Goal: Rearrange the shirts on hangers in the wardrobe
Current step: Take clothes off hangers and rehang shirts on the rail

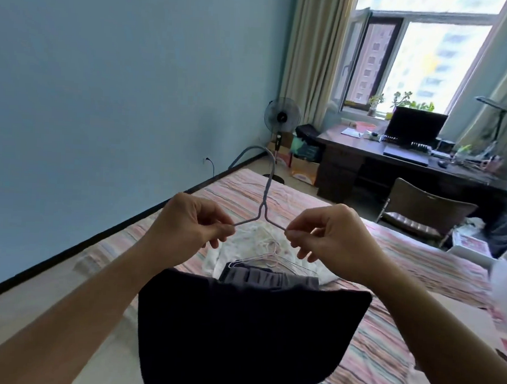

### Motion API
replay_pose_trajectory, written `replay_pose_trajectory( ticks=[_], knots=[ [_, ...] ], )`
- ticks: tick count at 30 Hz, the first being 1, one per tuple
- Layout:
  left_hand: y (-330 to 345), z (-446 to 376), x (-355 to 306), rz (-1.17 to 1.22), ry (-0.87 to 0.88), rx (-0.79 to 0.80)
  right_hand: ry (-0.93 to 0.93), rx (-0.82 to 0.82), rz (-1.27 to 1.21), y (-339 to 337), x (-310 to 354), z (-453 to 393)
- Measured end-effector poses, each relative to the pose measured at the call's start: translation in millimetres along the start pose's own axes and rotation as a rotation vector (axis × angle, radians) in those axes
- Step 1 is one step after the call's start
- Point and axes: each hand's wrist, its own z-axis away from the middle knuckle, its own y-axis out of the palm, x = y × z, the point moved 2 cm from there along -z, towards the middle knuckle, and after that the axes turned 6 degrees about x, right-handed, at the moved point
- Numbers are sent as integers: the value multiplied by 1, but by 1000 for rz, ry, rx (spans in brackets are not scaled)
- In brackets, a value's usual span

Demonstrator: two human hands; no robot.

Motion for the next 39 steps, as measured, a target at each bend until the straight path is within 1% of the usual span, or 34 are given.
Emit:
replay_pose_trajectory(
  ticks=[7,14,18,24,27,30,33,35,37,39],
  knots=[
    [54,-44,68,18,-94,132,120,18,-7,12,-85,-14],
    [126,-113,172,4,-295,230,279,99,44,37,-206,-64],
    [167,-159,231,-5,-372,286,354,171,70,46,-280,-100],
    [220,-226,309,-65,-490,294,430,270,132,58,-389,-156],
    [241,-258,346,-83,-528,299,468,276,168,72,-442,-184],
    [262,-288,385,-104,-585,266,532,266,156,89,-494,-212],
    [283,-314,426,-181,-635,252,571,232,174,105,-537,-235],
    [297,-329,449,-326,-655,259,590,221,218,114,-563,-248],
    [310,-342,472,-458,-641,248,613,210,243,124,-591,-261],
    [322,-348,489,-502,-620,217,651,178,195,133,-612,-270]
  ],
)
